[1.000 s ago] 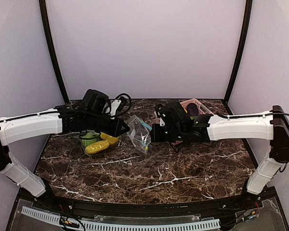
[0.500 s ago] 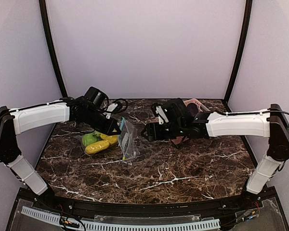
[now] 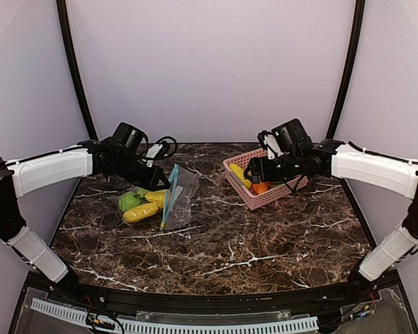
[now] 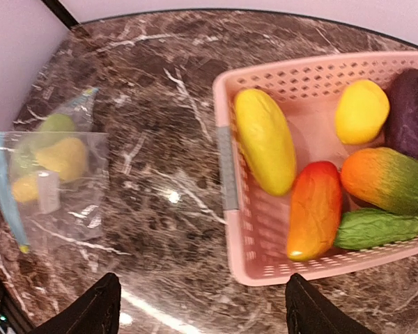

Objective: Place the food in the zip-top bag and seal the zipper
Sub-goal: Pick up the fake fruit from the bin.

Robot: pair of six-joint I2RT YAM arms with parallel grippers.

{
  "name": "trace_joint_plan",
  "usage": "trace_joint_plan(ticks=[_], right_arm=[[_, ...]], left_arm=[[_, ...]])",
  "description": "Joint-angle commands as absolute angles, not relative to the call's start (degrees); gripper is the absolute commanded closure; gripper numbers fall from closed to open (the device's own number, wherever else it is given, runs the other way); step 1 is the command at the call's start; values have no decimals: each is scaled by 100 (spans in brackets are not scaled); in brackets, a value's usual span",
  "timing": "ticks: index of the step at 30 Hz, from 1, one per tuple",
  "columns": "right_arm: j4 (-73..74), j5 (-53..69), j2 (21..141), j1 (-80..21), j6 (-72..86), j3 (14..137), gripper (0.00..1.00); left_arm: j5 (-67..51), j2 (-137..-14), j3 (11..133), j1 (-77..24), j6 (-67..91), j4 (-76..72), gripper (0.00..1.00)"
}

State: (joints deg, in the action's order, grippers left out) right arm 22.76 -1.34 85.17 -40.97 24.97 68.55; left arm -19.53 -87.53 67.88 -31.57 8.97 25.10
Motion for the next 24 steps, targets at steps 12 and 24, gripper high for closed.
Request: trace_joint_plan(ticks=[12, 24], right_arm=[[3686, -144, 10708, -3170, 1467, 8364, 38], [3978, -695, 11741, -3110, 1251, 8949, 38]], left_arm=[[-1467, -8040, 6530, -3130, 714, 2467, 99], [-945, -8066, 6555, -3142, 665, 2649, 99]])
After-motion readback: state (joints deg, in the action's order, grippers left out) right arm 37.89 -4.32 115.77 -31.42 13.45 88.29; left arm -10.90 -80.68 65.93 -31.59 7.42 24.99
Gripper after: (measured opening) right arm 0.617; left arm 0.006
